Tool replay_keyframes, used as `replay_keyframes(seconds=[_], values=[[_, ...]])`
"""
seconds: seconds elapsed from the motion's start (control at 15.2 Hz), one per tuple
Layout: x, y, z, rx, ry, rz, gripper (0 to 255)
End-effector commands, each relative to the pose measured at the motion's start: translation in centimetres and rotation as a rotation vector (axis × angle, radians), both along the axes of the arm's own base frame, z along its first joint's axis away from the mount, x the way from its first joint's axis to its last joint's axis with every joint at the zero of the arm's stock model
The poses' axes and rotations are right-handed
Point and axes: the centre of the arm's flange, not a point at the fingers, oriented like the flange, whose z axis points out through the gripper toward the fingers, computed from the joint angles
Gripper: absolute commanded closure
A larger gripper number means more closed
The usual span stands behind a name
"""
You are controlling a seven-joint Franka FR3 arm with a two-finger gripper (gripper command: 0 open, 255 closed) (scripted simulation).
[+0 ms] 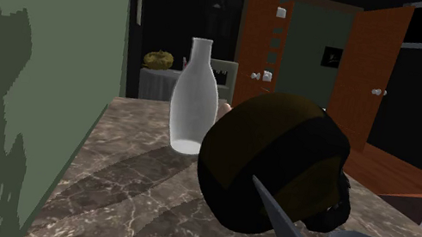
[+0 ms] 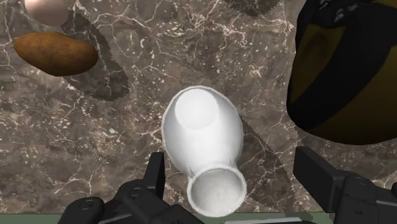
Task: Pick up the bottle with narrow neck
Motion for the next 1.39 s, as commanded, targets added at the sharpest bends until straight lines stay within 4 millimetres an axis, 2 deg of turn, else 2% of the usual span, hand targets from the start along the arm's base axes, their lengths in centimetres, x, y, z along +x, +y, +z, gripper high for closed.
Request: replay_keyframes(seconds=[0.0,0.4,0.53,0.59,1.19,1.32], values=[[1.0,-0.5,-0.6,-0.001,0.0,0.003,0],[1.0,-0.5,-4.1,-0.001,0.0,0.003,0],[1.0,-0.5,-4.1,-0.001,0.0,0.003,0],[1.0,-0.5,-4.1,-0.001,0.0,0.003,255],[1.0,-0.5,-4.1,-0.001,0.0,0.003,255],[1.0,-0.5,-3.0,-0.001,0.0,0.003,255]])
